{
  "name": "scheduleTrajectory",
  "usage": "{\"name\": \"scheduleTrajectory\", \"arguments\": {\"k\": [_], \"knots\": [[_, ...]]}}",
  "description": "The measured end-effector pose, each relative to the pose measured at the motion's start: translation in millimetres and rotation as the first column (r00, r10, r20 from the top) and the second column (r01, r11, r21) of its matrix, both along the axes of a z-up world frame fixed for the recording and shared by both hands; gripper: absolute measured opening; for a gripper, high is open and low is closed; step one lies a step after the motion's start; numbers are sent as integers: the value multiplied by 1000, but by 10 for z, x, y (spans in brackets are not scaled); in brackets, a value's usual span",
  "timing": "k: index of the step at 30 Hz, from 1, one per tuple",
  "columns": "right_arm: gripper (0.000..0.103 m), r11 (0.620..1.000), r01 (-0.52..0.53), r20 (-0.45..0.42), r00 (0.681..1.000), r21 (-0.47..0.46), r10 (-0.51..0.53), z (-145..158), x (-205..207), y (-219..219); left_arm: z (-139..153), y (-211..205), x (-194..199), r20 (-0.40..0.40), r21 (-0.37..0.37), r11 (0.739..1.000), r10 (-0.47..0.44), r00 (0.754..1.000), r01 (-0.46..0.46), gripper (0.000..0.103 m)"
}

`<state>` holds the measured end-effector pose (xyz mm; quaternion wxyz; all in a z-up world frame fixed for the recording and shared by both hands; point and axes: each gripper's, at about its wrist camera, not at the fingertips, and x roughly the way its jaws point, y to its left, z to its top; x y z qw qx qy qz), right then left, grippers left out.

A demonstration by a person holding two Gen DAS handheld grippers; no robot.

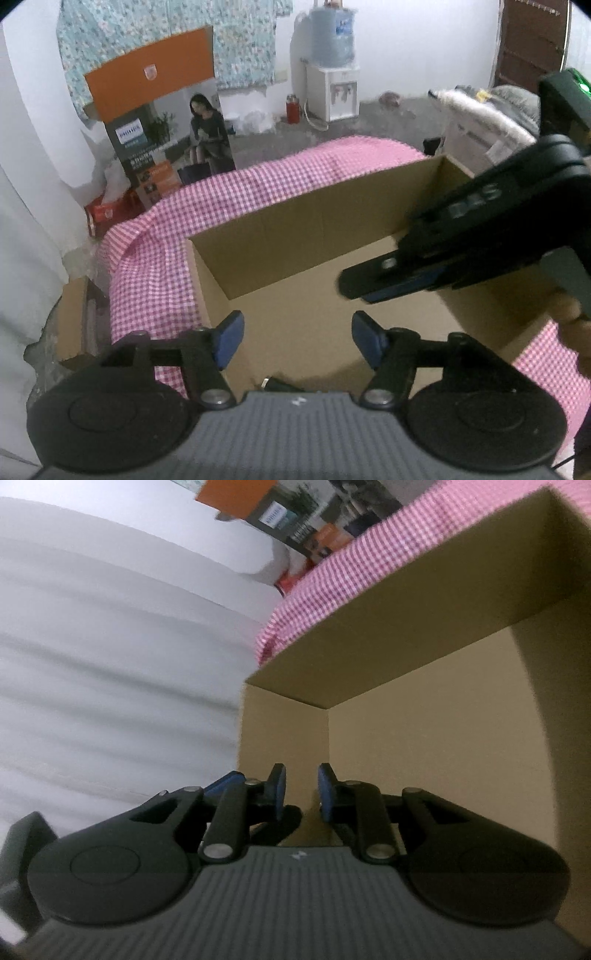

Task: Organize rigid objects
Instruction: 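Carry the black tube with the right gripper into the box and release, then move the right gripper back and close it on the black tape roll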

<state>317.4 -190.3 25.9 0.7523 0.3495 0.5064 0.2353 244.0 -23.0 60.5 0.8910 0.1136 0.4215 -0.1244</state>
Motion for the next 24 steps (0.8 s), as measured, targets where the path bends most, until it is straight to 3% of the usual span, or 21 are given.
{"name": "scheduleTrajectory", "arguments": {"k": [8, 13, 19, 24], "knots": [[27, 1000, -27, 173, 985, 15, 24, 423, -780, -440, 283, 81, -598, 75, -76, 997, -1, 997, 6, 71], [39, 1000, -10, 291, 957, -28, 18, 557, -1411, -699, 333, 106, -1068, 118, -137, 990, -4, 993, 20, 73], [42, 994, 44, 318, 948, -104, -9, 256, -1943, -835, 169, 25, -1634, 135, -196, 978, -37, 990, 64, 75], [42, 982, 44, 238, 971, -183, 0, -296, -2095, -671, -193, -136, -1883, 89, -178, 977, -99, 991, 114, 75]]}}
